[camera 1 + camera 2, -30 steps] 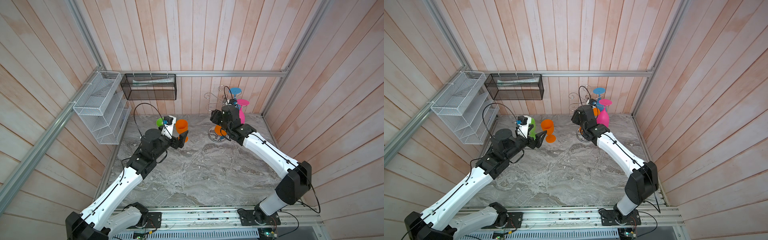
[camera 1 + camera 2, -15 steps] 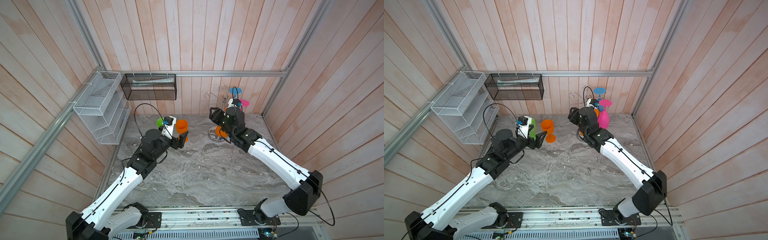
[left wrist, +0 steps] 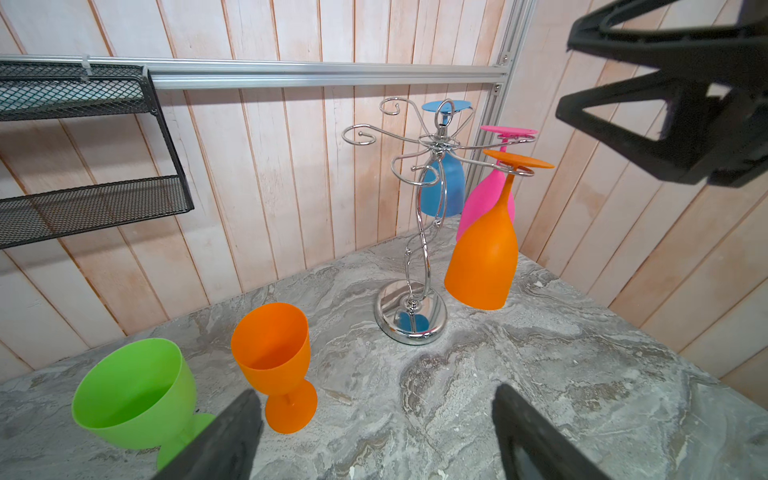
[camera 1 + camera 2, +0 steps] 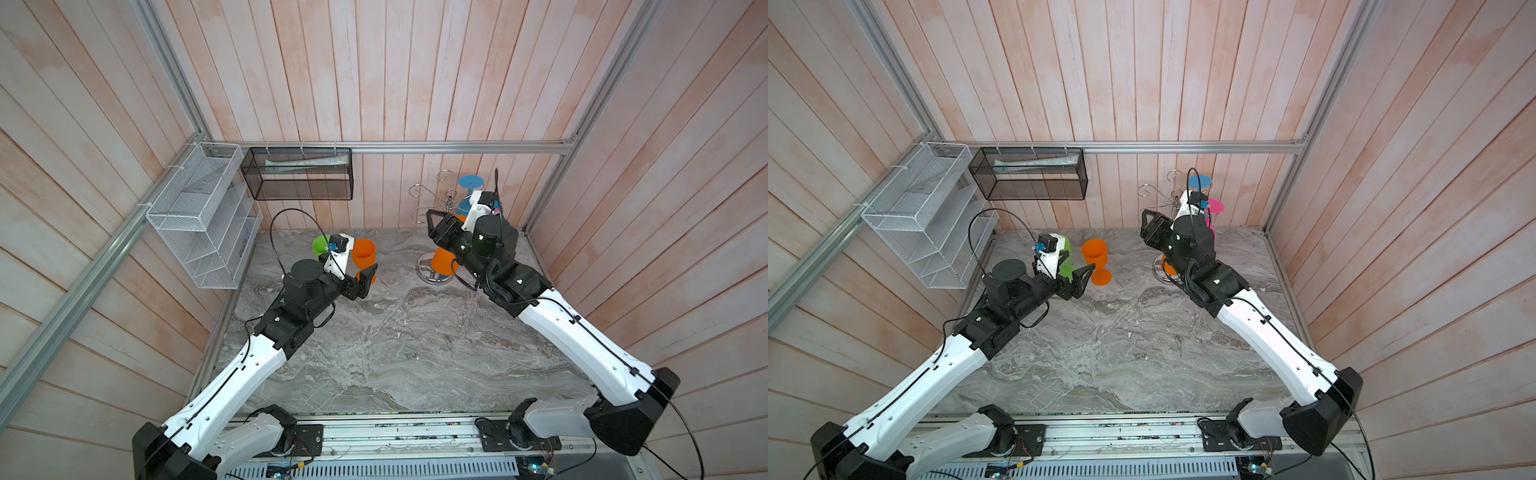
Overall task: Take the wine glass off the wine glass rack
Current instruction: 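Close the right gripper on the orange glass foot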
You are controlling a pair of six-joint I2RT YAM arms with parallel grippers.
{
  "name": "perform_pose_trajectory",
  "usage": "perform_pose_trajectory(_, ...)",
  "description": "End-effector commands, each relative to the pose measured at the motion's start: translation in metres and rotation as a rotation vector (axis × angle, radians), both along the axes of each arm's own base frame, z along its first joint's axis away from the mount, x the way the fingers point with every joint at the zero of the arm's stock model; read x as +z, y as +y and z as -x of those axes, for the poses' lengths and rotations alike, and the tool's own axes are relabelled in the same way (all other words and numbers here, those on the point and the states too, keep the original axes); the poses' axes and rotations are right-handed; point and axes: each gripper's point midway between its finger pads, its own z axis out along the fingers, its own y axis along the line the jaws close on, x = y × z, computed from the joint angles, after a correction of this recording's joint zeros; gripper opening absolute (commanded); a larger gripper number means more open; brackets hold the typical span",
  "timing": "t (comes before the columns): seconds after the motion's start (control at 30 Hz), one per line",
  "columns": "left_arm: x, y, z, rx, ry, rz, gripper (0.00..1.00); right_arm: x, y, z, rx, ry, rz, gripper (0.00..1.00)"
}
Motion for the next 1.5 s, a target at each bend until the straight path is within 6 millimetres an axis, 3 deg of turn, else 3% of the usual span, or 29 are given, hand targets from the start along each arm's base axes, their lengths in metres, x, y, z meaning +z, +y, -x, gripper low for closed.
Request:
perform_pose_trajectory(0.0,0.003,-0.007,0.009,-0.043,-0.030,0.001,0.89,0.000,-0.024,0.002,0.006,0.009,-0.008,0.56)
perform_pose_trajectory(0.23,0.003,-0.022,0.022,-0.100,-0.043,-0.009,0.89,-0.012,-0.075,0.004,-0.009,0.040,-0.074,0.56)
perform_pose_trajectory(0.43,-0.002,-0.039,0.033,-0.163,-0.036,-0.022,0.89,-0.033,-0.098,-0.001,0.010,0.084,-0.157,0.54)
perform_pose_trajectory(0.67,-0.007,-0.047,0.041,-0.172,-0.062,-0.063,0.89,-0.058,-0.106,-0.015,0.051,0.135,-0.265,0.51)
perform_pose_trajectory(1.47,-0.012,-0.052,0.044,-0.179,-0.069,-0.087,0.89,-0.085,-0.110,-0.058,0.078,0.191,-0.430,0.38)
